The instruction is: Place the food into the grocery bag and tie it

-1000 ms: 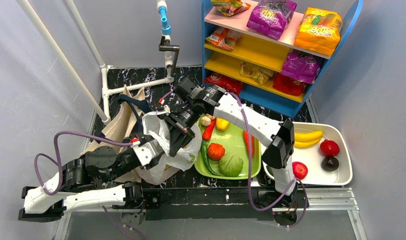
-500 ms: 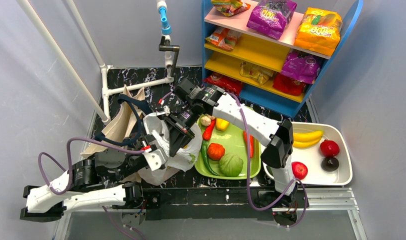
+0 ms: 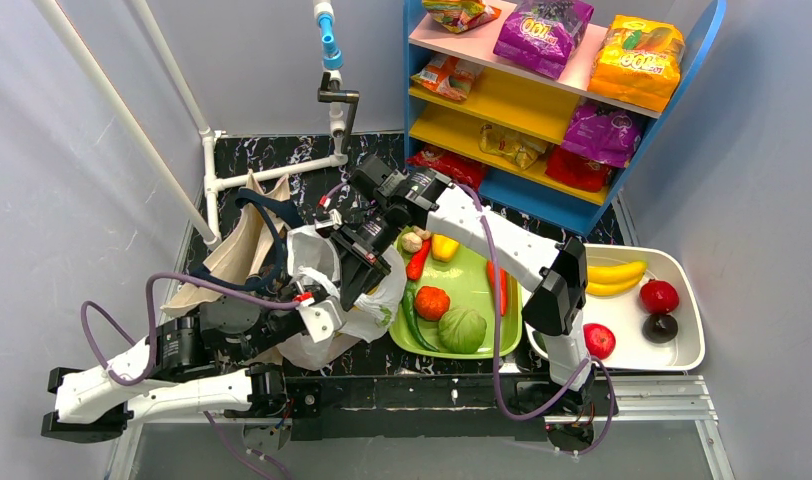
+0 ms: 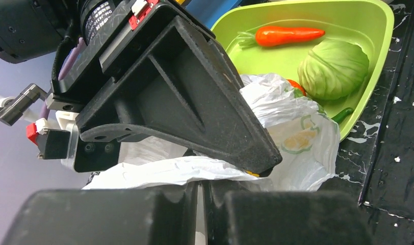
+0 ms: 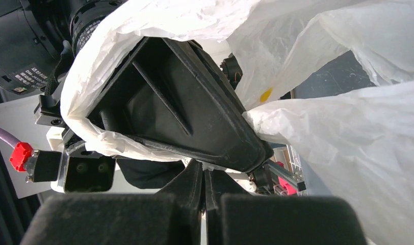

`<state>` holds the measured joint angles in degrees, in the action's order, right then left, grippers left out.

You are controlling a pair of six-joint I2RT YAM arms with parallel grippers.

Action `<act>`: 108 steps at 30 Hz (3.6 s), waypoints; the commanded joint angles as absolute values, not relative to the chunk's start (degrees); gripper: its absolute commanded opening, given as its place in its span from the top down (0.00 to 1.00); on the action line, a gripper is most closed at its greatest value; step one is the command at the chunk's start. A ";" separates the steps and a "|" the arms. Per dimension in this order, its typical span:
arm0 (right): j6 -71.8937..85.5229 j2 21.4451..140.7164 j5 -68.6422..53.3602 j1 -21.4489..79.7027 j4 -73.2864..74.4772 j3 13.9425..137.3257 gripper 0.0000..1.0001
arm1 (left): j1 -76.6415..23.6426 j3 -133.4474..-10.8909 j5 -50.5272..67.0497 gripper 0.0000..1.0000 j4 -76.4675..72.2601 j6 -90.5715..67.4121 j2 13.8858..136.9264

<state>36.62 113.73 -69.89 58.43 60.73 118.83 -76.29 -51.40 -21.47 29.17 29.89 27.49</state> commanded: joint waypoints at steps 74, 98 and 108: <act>41.40 95.24 -32.39 65.41 -14.21 86.64 0.40 | -76.09 -66.06 -55.87 1.00 39.13 -17.80 32.99; 45.08 97.24 -36.77 65.91 -27.35 85.69 0.40 | -76.11 -67.37 -67.12 1.00 40.01 -25.04 35.58; 45.59 97.92 -30.40 67.47 -24.79 86.45 0.44 | -76.11 -67.95 -67.25 1.00 41.61 -28.89 37.31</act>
<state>45.06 97.97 -33.50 65.52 -22.00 82.87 -76.23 -66.19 -65.39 40.82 -25.71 35.42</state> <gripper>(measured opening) 0.574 0.018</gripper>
